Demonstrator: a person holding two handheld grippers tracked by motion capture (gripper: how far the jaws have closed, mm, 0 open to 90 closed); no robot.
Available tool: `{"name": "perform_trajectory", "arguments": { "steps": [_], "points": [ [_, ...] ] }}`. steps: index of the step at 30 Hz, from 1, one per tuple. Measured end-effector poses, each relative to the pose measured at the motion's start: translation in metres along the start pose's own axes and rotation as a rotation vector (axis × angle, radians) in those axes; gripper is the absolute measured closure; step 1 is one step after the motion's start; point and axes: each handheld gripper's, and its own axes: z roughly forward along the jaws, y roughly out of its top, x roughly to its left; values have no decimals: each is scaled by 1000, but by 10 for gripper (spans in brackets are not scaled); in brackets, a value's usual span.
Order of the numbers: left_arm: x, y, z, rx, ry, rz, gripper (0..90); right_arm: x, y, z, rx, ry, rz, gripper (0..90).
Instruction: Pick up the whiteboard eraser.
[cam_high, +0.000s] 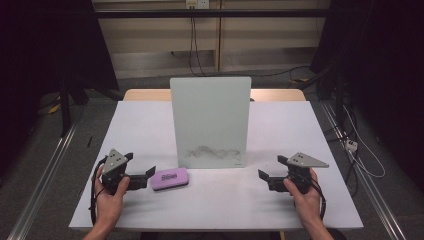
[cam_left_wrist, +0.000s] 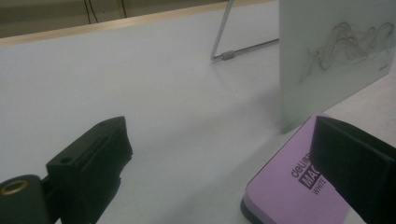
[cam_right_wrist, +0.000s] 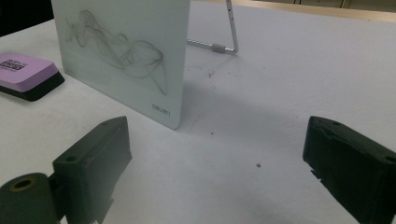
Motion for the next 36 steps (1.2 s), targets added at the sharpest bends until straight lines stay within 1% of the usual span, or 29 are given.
{"name": "perform_trajectory", "arguments": {
  "steps": [4,9,10,14,15,16,17,18,19,20,23,24,28,29,30,31,33,35,36],
  "points": [
    [-1,0,0,13,3,13,51,-1,0,-1,-5,4,3,75],
    [-2,1,2,23,-16,7,47,-2,-1,-1,-5,12,5,75],
    [-2,2,2,33,-29,7,49,-2,-1,-1,-5,15,4,75],
    [0,3,3,59,-50,5,54,-2,-1,0,6,30,13,76],
    [0,3,3,60,-67,-3,58,-2,-1,0,7,31,9,76],
    [1,3,4,63,-67,-9,63,-1,-1,0,7,30,8,76],
    [1,3,4,59,-59,-15,64,-1,-1,0,5,30,7,76],
    [1,3,4,52,-59,-20,66,-1,-1,0,5,29,7,76],
    [3,3,4,60,-64,-15,72,-1,-1,0,5,30,7,76],
    [4,4,4,57,-68,-17,73,-1,-1,0,5,29,5,76],
    [6,5,4,64,-63,-12,73,-1,-1,0,8,27,5,76],
    [7,5,5,67,-85,-16,73,-1,-1,1,8,26,3,76],
    [6,9,7,77,-110,4,73,-1,-2,2,15,28,3,76],
    [6,9,7,77,-110,4,72,-1,-2,2,15,28,3,76],
    [4,10,8,85,-101,32,73,-1,-1,2,13,30,5,76],
    [4,10,8,85,-101,32,72,-1,-1,2,13,28,4,76],
    [2,10,10,111,-123,35,73,-1,-1,3,12,26,1,76],
    [1,10,11,111,-129,30,73,0,0,3,13,27,2,76],
    [2,11,10,116,-131,37,73,0,0,3,12,27,0,76]
  ]
}}
